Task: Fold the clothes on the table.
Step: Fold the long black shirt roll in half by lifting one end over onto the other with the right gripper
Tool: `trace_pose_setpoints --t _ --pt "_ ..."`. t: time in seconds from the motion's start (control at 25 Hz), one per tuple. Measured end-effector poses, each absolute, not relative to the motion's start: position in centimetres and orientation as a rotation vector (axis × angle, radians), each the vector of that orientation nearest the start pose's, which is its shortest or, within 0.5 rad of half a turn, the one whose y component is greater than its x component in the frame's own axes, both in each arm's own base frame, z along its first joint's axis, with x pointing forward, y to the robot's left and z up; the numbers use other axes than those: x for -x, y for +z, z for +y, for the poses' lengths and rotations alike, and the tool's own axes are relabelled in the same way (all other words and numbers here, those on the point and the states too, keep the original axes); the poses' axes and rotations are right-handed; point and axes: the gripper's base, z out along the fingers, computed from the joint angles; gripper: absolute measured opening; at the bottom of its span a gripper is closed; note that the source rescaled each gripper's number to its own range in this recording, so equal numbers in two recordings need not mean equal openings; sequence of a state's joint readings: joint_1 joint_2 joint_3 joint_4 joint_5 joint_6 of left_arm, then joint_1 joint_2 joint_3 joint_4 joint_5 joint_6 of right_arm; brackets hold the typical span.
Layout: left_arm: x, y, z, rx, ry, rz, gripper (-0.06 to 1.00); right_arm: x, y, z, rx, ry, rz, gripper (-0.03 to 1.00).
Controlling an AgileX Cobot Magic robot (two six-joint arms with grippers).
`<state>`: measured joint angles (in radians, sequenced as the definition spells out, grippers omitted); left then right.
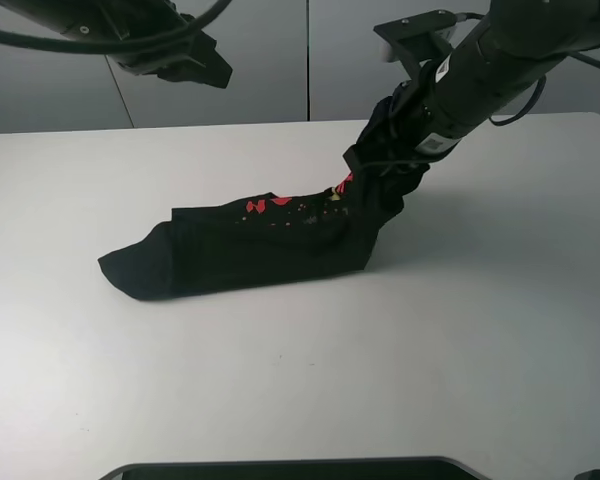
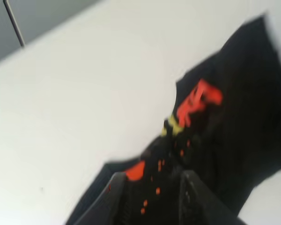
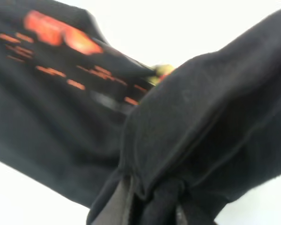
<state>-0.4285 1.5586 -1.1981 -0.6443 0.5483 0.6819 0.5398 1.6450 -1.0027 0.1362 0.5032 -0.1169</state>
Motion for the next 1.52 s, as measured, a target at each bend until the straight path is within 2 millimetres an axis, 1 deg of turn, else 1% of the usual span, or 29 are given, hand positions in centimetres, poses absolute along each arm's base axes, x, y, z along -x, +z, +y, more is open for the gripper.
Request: trace_pose_setpoints --t 0.08,0.24,0.32,0.4,0.44,0.52,0.64,0.84,1.0,1.08,1.28,1.4,1.52 --pt "-29.3 32.3 -16.5 -0.769 -0.526 2.113 0.36 -27.4 21.5 18.9 0.749 0.316 2.515 0.14" --pt "-27.4 35.5 -15.7 -0.756 -0.524 2.014 0.36 -27.2 23.3 21.3 0.774 0.396 2.447 0.14" --pt "-26.6 36.7 -15.3 -0.75 -0.523 1.976 0.36 -27.4 24.2 22.0 0.768 0.441 2.425 0.14" --pt "-26.0 37.4 -15.0 -0.745 -0.525 1.951 0.36 -27.6 24.8 22.6 0.768 0.478 2.407 0.14" --pt "-25.8 37.7 -14.9 -0.744 -0.524 1.942 0.36 -27.8 24.8 22.9 0.767 0.495 2.407 0.14" --pt "-25.6 38.0 -14.9 -0.741 -0.529 1.934 0.36 -28.0 24.4 23.4 0.762 0.535 2.414 0.14" --pt "-25.5 38.0 -14.9 -0.743 -0.53 1.934 0.36 -28.0 23.3 24.4 0.778 0.603 2.437 0.14" --pt "-25.5 38.0 -14.9 -0.745 -0.531 1.935 0.36 -26.6 21.8 27.3 0.857 0.668 2.433 0.14" --pt "-25.5 38.0 -14.9 -0.745 -0.531 1.935 0.36 -25.9 20.7 29.5 0.875 0.704 2.431 0.14" --pt "-25.5 38.0 -14.9 -0.745 -0.531 1.935 0.36 -26.0 19.7 30.4 0.874 0.711 2.445 0.14" --pt "-25.5 38.0 -14.9 -0.749 -0.533 1.939 0.36 -26.9 17.7 31.9 0.844 0.735 2.484 0.14" --pt "-25.5 38.0 -14.9 -0.749 -0.536 1.94 0.36 -27.5 17.0 32.7 0.836 0.749 2.491 0.14" --pt "-25.5 38.0 -14.9 -0.751 -0.537 1.941 0.36 -27.2 16.5 33.7 0.87 0.755 2.489 0.14"
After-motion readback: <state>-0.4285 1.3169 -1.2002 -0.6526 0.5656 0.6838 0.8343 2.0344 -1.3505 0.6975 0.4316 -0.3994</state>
